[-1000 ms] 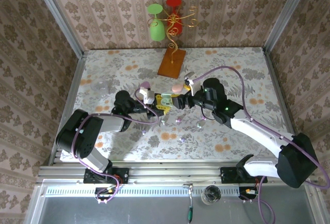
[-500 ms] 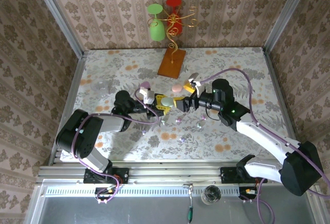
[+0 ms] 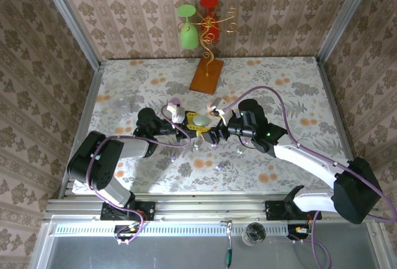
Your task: Insert the wireless bluetooth earbuds into the charging case
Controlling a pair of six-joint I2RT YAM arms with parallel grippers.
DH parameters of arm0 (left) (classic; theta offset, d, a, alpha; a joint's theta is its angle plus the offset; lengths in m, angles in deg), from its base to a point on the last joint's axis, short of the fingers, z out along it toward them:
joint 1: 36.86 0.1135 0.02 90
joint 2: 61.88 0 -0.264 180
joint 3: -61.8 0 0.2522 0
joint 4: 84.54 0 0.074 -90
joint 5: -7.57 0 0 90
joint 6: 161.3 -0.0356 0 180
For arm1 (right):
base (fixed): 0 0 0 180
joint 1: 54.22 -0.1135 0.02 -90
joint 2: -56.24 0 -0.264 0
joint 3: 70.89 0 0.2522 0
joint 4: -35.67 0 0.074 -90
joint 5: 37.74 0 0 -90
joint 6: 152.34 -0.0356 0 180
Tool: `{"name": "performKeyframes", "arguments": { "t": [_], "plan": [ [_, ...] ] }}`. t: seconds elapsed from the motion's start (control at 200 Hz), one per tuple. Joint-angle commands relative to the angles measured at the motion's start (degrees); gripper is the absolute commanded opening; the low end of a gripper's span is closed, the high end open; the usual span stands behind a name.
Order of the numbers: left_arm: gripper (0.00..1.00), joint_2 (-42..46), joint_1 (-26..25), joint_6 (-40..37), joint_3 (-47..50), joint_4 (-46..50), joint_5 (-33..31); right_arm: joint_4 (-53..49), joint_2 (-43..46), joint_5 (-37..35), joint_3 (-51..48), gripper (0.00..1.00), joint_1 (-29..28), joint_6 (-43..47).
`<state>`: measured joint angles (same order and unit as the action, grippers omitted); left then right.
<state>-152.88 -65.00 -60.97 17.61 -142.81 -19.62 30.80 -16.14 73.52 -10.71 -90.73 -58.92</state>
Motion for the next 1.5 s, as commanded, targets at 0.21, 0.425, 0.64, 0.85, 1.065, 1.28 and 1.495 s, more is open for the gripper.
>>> {"name": "performKeyframes", "arguments": {
  "t": [0.21,0.425,0.64,0.85,1.065,1.28,1.495],
  "plan": [
    [0.36,1.0,-0.4,-0.2,0.0,-1.4,3.6,4.6,0.1,-5.5,1.9,0.81,2.9,-6.4],
    [0.36,1.0,0.2,-0.2,1.0,-1.3,3.6,6.1,0.0,-5.7,1.2,0.81,4.1,-7.1],
    [0.36,1.6,0.1,-0.5,1.7,-1.3,4.8,6.7,-1.7,-1.8,2.8,0.82,4.5,-7.0],
    [0.36,2.2,-0.4,0.5,1.7,-1.3,6.4,6.4,-4.2,5.2,5.0,0.74,5.8,-7.0],
    [0.36,2.6,-1.3,2.0,1.2,-1.3,7.8,2.8,-6.2,13.0,7.3,0.59,6.1,-4.7],
    [0.36,2.8,-2.0,2.8,0.7,-1.3,8.7,-1.0,-7.0,16.7,9.0,0.48,6.2,-1.4],
    [0.36,2.5,-2.4,2.8,0.4,-1.3,8.6,-3.1,-7.0,17.5,9.5,0.38,6.3,0.7]
  ]
}}
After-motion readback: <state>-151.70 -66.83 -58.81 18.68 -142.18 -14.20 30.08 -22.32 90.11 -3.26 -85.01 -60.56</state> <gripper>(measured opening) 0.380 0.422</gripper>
